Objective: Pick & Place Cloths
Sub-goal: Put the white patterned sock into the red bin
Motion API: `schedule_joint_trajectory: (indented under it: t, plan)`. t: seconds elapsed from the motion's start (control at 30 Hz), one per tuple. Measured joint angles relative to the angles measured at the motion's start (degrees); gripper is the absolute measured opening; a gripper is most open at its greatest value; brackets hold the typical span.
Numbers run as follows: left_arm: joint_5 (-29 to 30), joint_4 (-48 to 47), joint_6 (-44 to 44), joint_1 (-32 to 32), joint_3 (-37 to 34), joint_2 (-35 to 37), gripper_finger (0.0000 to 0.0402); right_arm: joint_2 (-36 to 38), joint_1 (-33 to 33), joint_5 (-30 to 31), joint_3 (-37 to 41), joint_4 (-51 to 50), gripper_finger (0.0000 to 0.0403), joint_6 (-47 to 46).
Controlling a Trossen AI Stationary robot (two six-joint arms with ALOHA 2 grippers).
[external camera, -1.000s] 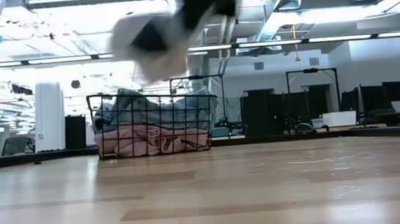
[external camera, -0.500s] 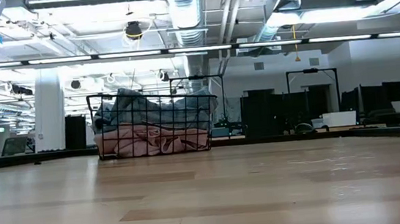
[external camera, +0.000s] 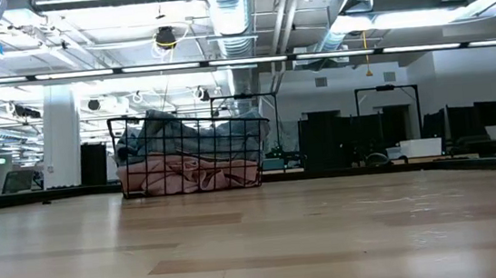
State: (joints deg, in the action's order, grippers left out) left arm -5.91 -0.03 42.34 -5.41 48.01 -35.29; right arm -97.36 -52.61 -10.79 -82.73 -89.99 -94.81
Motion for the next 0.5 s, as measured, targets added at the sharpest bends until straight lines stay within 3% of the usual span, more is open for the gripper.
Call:
schedule_joint_trajectory:
  t: [0.3,0.5]
  plan:
    - [0.4,0.1,0.0,0.0,0.0,0.0,0.0214,-0.3,0.5,-0.8,11.2,7.0,0.0011,-1.3]
    - [0.4,0.1,0.0,0.0,0.0,0.0,0.0214,-0.3,0.5,-0.3,14.1,13.4,0.0027,0.0]
